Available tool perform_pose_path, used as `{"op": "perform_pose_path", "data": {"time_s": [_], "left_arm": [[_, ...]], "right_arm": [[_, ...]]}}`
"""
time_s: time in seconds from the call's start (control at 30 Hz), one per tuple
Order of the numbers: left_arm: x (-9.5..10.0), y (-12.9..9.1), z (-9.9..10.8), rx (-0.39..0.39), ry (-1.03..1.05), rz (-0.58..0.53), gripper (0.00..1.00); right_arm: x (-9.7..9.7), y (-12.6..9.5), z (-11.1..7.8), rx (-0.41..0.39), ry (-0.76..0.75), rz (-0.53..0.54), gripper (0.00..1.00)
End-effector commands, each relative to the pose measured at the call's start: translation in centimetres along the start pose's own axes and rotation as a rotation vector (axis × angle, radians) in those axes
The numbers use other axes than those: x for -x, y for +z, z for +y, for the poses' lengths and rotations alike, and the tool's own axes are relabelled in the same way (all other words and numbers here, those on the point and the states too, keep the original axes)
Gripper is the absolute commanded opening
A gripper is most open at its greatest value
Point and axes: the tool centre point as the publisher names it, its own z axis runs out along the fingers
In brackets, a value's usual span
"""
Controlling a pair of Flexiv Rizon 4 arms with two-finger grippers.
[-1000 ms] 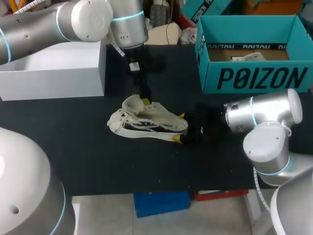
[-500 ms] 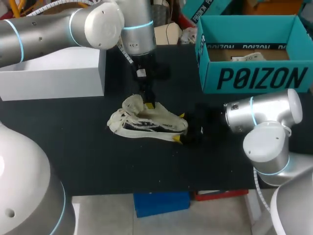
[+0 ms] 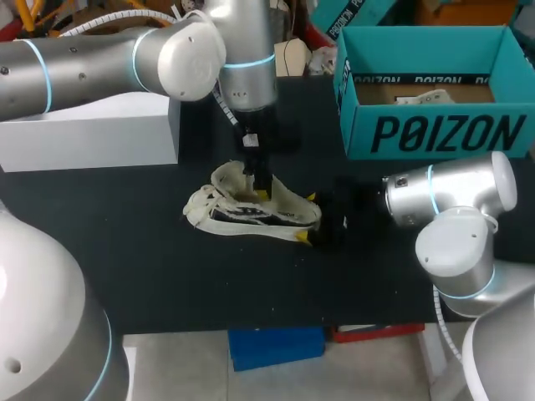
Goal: Take the shoe out of the shoebox, open the shoe tongue, remove and reinsert the insole, then place the shoe into the shoebox
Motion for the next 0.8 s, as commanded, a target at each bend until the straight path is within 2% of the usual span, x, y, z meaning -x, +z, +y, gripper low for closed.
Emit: {"op": "perform_pose_path", "data": {"time_s": [0.03,0.4,0.8], "left_arm": [[-0.3,1.0,-0.2,0.011,0.007,-0.005,0.00],[-1.7,2.8,0.1,0.023,0.007,0.023,0.00],[-2.3,4.5,0.5,0.031,-0.007,0.031,0.00]], "right_arm": [[0.0,0.1,-0.1,-0.002,0.001,-0.002,0.00],[0.0,0.1,-0.1,-0.002,0.001,-0.002,0.00],[0.0,0.1,-0.1,-0.002,0.001,-0.002,0.00]]}}
